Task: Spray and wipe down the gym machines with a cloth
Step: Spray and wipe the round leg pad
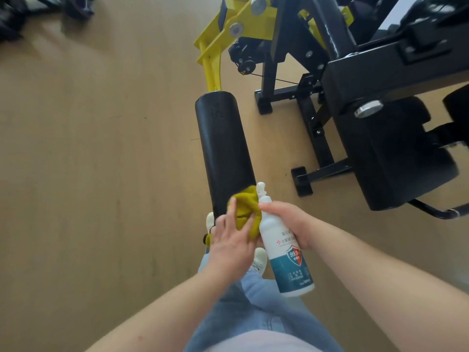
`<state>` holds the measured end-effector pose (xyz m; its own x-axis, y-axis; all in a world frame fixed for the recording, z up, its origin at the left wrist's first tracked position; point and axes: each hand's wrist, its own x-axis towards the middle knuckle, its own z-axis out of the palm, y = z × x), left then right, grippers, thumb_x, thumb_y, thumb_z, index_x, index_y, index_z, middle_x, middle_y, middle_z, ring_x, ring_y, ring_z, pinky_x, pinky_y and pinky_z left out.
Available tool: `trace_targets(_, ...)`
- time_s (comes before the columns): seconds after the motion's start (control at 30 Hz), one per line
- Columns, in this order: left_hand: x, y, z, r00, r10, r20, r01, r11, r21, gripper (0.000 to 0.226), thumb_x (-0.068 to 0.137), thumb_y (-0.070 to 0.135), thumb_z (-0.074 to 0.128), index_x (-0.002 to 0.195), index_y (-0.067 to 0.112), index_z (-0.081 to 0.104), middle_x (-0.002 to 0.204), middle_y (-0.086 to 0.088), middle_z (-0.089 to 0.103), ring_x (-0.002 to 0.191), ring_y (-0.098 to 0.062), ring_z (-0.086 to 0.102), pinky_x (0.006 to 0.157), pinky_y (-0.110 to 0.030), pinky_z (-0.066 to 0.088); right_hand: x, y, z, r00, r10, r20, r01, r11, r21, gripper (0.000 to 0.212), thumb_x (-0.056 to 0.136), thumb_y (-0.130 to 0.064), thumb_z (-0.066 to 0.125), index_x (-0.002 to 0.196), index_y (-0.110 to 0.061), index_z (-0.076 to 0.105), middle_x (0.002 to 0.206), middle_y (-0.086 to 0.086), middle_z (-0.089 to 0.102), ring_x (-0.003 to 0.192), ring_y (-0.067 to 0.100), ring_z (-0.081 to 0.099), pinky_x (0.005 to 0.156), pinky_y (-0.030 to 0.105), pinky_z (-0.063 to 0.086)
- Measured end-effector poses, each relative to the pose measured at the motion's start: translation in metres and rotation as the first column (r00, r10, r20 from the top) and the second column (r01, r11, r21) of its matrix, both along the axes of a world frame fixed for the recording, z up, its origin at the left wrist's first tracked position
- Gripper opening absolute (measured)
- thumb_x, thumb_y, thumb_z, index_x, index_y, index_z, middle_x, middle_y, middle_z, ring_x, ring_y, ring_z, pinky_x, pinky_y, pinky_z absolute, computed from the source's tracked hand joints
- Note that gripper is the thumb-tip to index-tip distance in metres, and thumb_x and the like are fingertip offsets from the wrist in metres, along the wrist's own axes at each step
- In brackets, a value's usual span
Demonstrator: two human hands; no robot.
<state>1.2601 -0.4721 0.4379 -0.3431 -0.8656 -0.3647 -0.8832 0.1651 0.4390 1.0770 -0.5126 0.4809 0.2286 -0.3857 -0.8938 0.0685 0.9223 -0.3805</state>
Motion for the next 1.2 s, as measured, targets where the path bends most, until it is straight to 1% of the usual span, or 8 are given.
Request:
trace_targets(0.07, -0.014, 0.007, -0.007, 0.986, -0.075, 0.148, 0.073, 0.997, 0.020, 0.064, 0.105, 0.057, 0.027, 0.156, 0.053, -0.011, 0.163, -0.002, -0.033, 0.152, -0.035, -0.009, 0.123, -0.055, 0.008, -0.007, 0.000, -0.002, 0.999, -0.017, -0.028, 0.016, 1.000, -0.016, 0.039, 0.101, -0.043, 0.065, 0.124, -0.012, 0.060, 0.090, 0.011, 0.072, 0.074, 0.026, 0.071, 0.073, 0.040, 0.062)
trace_targets(0.17, -0.028, -0.007, -0.024, 0.972, -0.047, 0.231, 0.022, 0.994, 0.111, 0.073, 0.100, 0.070, 0.028, 0.157, 0.049, -0.012, 0.156, -0.008, -0.049, 0.143, -0.044, -0.042, 0.119, -0.071, -0.007, -0.017, 0.001, -0.008, 0.997, -0.034, -0.067, 0.032, 0.999, -0.020, 0.041, 0.100, -0.044, 0.066, 0.127, -0.014, 0.060, 0.098, 0.015, 0.071, 0.079, 0.028, 0.072, 0.077, 0.043, 0.063)
trace_targets(0.23, -0.032, -0.024, -0.030, 0.959, -0.060, 0.276, 0.034, 0.994, 0.099, 0.081, 0.096, 0.074, 0.036, 0.159, 0.044, -0.006, 0.153, -0.011, -0.052, 0.142, -0.048, -0.041, 0.117, -0.074, -0.001, -0.021, -0.002, -0.013, 0.996, -0.037, -0.082, 0.034, 0.999, -0.031, 0.039, 0.100, -0.043, 0.067, 0.127, -0.016, 0.059, 0.098, 0.016, 0.072, 0.081, 0.030, 0.072, 0.078, 0.045, 0.063)
trace_targets(0.37, -0.031, -0.054, -0.039, 0.959, -0.046, 0.280, 0.031, 0.998, 0.057, 0.080, 0.098, 0.069, 0.038, 0.161, 0.034, 0.003, 0.155, -0.013, -0.047, 0.145, -0.049, -0.035, 0.116, -0.076, 0.008, -0.019, -0.010, -0.016, 0.995, -0.033, -0.097, 0.028, 0.998, -0.052, 0.030, 0.102, -0.038, 0.066, 0.123, -0.019, 0.060, 0.085, 0.010, 0.073, 0.070, 0.024, 0.073, 0.063, 0.036, 0.063)
trace_targets(0.5, -0.038, -0.096, -0.041, 0.966, 0.081, 0.246, -0.086, 0.996, 0.009, 0.072, 0.101, 0.057, 0.040, 0.160, 0.030, 0.009, 0.160, -0.014, -0.041, 0.149, -0.048, -0.029, 0.116, -0.076, 0.014, -0.013, -0.024, -0.024, 0.994, -0.032, -0.100, 0.027, 0.999, -0.044, 0.034, 0.100, -0.036, 0.068, 0.128, -0.018, 0.059, 0.092, 0.015, 0.072, 0.072, 0.027, 0.072, 0.068, 0.040, 0.063)
trace_targets(0.73, -0.039, -0.194, -0.045, 0.961, 0.173, 0.217, -0.169, 0.985, -0.037, 0.068, 0.102, 0.054, 0.038, 0.161, 0.033, 0.012, 0.165, -0.010, -0.033, 0.152, -0.046, -0.021, 0.114, -0.075, 0.020, -0.003, -0.065, -0.038, 0.993, -0.068, -0.101, 0.060, 0.995, -0.080, 0.032, 0.100, -0.036, 0.069, 0.128, -0.027, 0.057, 0.099, 0.014, 0.072, 0.076, 0.026, 0.073, 0.074, 0.043, 0.063)
trace_targets(1.07, -0.025, -0.311, -0.050, 0.984, 0.113, 0.137, -0.104, 0.992, -0.071, 0.063, 0.101, 0.055, 0.040, 0.159, 0.040, 0.021, 0.168, 0.001, -0.023, 0.154, -0.043, -0.019, 0.115, -0.074, 0.022, 0.004, -0.168, -0.039, 0.989, -0.097, -0.115, 0.077, 0.984, -0.162, 0.036, 0.100, -0.034, 0.068, 0.133, -0.026, 0.056, 0.095, 0.006, 0.070, 0.070, 0.016, 0.072, 0.064, 0.032, 0.062)
trace_targets(1.2, -0.026, -0.362, -0.053, 0.983, 0.155, 0.094, -0.149, 0.986, -0.073, 0.058, 0.100, 0.054, 0.042, 0.154, 0.040, 0.030, 0.168, 0.001, 0.005, 0.155, -0.038, -0.001, 0.112, -0.070, 0.030, 0.008, -0.199, -0.045, 0.984, -0.134, -0.119, 0.111, 0.977, -0.179, 0.035, 0.101, -0.035, 0.067, 0.133, -0.032, 0.053, 0.101, 0.006, 0.071, 0.076, 0.018, 0.073, 0.071, 0.034, 0.063)
